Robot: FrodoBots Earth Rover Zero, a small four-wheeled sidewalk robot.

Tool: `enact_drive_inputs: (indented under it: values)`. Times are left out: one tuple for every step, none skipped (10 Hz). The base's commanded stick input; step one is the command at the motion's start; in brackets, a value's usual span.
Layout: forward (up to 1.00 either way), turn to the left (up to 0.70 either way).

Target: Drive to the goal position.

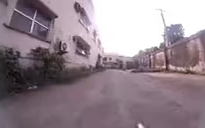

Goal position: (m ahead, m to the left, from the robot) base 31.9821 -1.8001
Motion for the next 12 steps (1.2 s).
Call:
enact_drive_inputs:
  values:
    - [1.0,0.0]
    - [1.0,0.0]
    - [1.0,0.0]
    - [1.0,0.0]
    - [1.0,0.0]
    - [1.0,0.0]
    - [1.0,0.0]
    - [1.0,0.0]
    - [1.0,0.0]
    - [1.0,-0.03]
    - [1.0,-0.09]
    - [1.0,-0.37]
